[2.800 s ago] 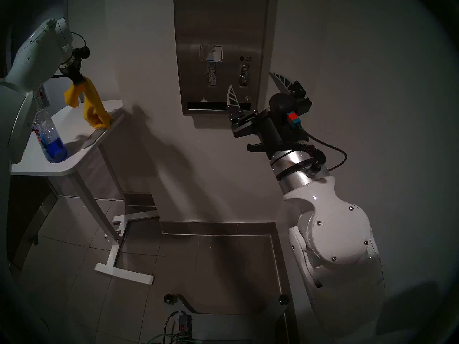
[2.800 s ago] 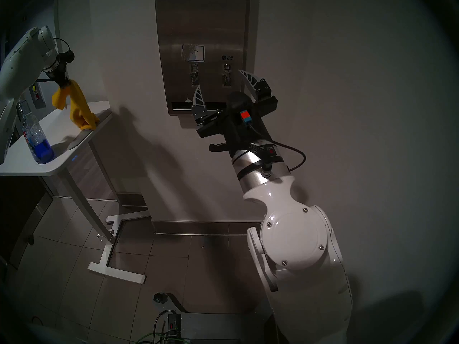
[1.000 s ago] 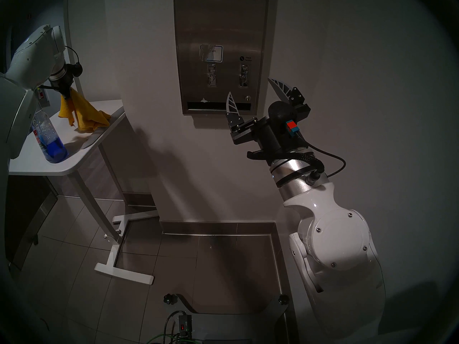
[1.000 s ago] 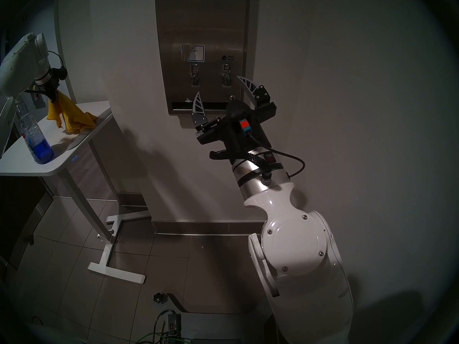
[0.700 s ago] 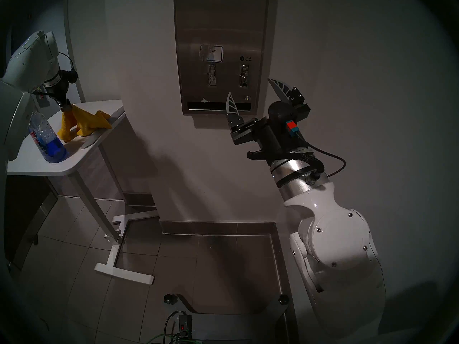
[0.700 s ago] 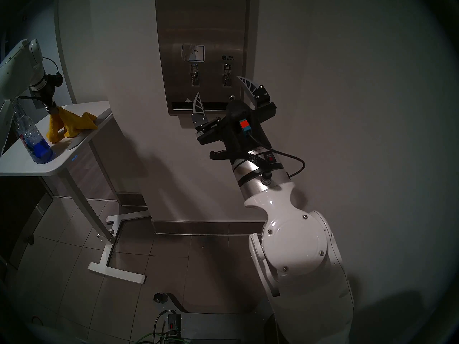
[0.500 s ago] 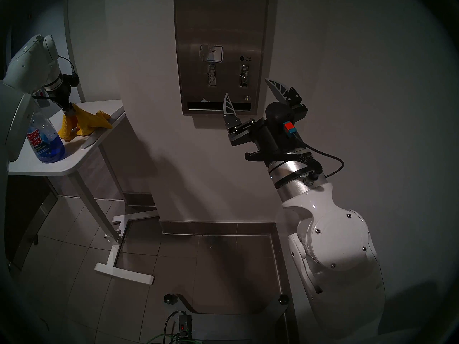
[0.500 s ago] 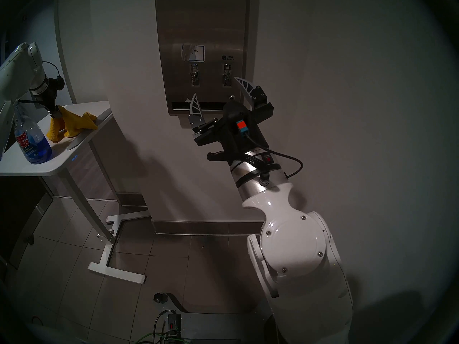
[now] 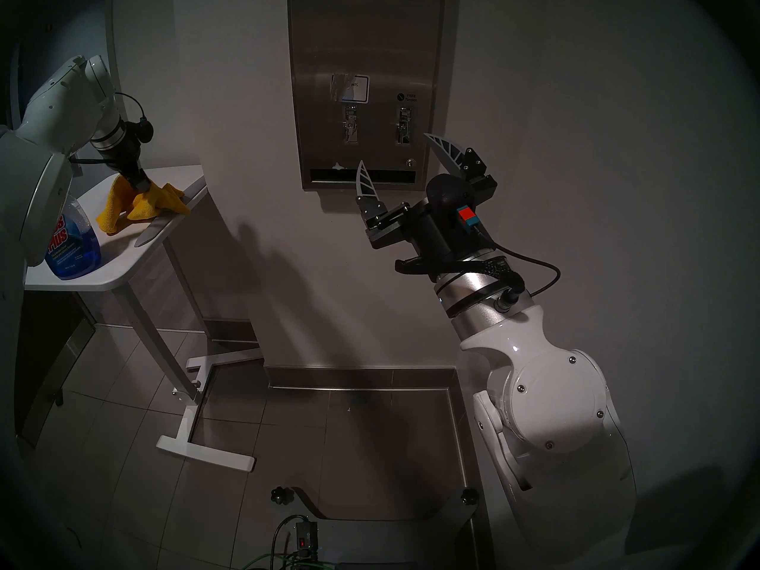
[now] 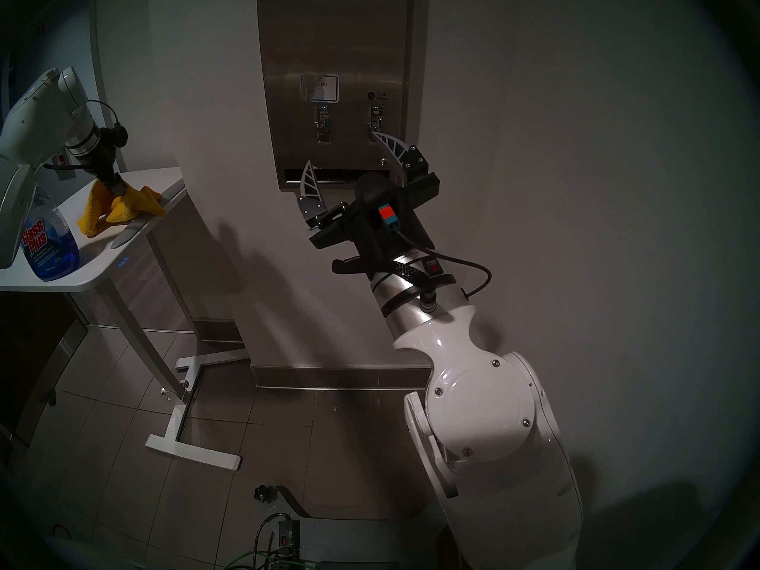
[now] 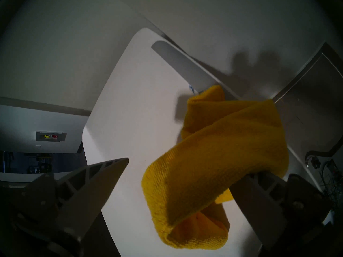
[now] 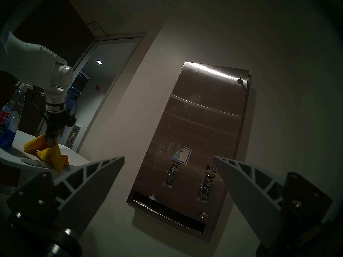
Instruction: Pick up the cloth and wipe the surface
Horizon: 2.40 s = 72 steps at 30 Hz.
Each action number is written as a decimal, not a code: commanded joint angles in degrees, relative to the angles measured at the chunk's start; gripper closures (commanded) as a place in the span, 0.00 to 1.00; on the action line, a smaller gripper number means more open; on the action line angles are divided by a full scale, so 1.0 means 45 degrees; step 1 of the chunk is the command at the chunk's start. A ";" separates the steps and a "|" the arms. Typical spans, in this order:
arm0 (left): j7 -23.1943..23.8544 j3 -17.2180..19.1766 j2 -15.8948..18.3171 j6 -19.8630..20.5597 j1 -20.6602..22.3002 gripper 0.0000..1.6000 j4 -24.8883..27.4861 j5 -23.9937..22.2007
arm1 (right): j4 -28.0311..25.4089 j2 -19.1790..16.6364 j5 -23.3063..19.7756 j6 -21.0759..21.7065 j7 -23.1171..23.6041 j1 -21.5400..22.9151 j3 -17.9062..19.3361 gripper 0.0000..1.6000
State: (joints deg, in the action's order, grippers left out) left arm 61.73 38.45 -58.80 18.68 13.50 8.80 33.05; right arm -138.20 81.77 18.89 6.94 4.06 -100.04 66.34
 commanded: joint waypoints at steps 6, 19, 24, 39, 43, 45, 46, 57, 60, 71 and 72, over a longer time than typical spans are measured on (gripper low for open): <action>-0.0575 -0.0154 -0.0148 -0.0085 0.1565 0.00 0.0984 0.0367 | -0.0401 -0.0036 -0.0083 0.0097 0.0009 -0.0195 0.0297 0.00; -0.1545 -0.1040 0.0770 -0.0552 0.1784 0.00 0.0786 0.1415 | -0.0401 -0.0172 -0.0324 0.0087 0.0148 -0.0497 0.0808 0.00; -0.1895 -0.1278 0.0842 -0.0630 0.1565 0.00 0.0699 0.1644 | -0.0401 -0.0184 -0.0452 0.0078 0.0266 -0.0478 0.0831 0.00; -0.1430 -0.0264 0.0039 -0.0234 0.0607 0.00 0.0028 0.0511 | -0.0401 -0.0111 -0.0762 0.0017 0.0537 -0.0162 0.1310 0.00; -0.1402 -0.0199 0.0005 -0.0205 0.0263 0.00 -0.0104 0.0405 | -0.0401 -0.0109 -0.0812 -0.0022 0.0507 0.0080 0.1856 0.00; -0.1324 -0.0227 -0.0008 -0.0259 0.0202 0.00 -0.0114 0.0418 | -0.0401 -0.0145 -0.0864 0.0020 0.0540 0.0098 0.2056 0.00; -0.1247 -0.0209 -0.0010 -0.0283 0.0193 0.00 -0.0127 0.0389 | -0.0401 -0.0169 -0.0890 0.0038 0.0568 0.0081 0.2121 0.00; -0.1578 0.0452 0.0200 -0.0288 0.0480 0.00 0.0060 -0.0256 | -0.0401 -0.0266 -0.1287 0.0080 0.1021 -0.0005 0.2018 0.00; -0.1695 0.0691 0.0138 -0.0275 0.0923 0.00 0.0321 -0.0429 | -0.0401 -0.0268 -0.1352 0.0102 0.1172 -0.0147 0.1856 0.00; -0.3045 0.2402 -0.0133 -0.0139 0.1430 0.00 0.1763 -0.1447 | -0.0401 -0.0330 -0.1512 0.0157 0.1548 -0.0350 0.1733 0.00; -0.2994 0.2447 -0.0035 -0.0056 0.1756 0.00 0.2172 -0.1537 | -0.0401 -0.0326 -0.1523 0.0153 0.1572 -0.0341 0.1724 0.00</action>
State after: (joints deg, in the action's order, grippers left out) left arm 51.81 44.24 -58.25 17.93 15.16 12.55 29.74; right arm -138.19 80.27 12.13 7.60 11.14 -101.72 73.98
